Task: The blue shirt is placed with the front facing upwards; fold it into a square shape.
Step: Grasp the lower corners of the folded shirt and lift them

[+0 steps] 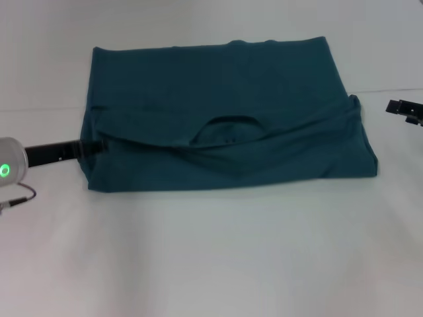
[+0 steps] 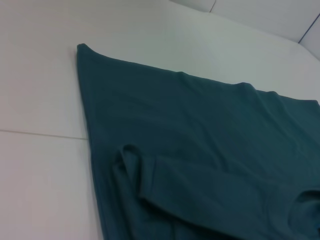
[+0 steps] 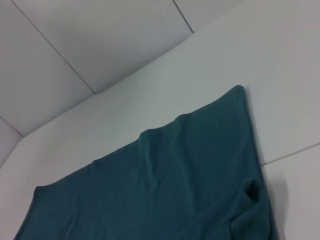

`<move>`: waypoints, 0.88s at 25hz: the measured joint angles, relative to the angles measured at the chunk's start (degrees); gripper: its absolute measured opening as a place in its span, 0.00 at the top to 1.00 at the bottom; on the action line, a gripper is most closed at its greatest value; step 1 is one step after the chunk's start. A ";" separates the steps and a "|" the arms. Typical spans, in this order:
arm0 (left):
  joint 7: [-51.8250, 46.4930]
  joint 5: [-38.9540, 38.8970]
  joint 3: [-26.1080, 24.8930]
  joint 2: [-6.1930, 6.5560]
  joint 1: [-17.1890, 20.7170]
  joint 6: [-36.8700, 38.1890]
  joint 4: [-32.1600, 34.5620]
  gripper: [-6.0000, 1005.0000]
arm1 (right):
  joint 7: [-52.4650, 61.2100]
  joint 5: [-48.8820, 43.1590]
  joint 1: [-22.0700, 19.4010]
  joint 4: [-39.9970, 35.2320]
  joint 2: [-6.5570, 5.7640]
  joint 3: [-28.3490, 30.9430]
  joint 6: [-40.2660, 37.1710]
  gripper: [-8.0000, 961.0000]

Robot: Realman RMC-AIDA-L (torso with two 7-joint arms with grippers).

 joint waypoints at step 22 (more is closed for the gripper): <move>-0.43 8.93 1.46 -1.13 -2.73 -5.38 7.82 0.30 | 0.02 -0.41 0.40 0.55 0.06 -0.50 0.27 0.30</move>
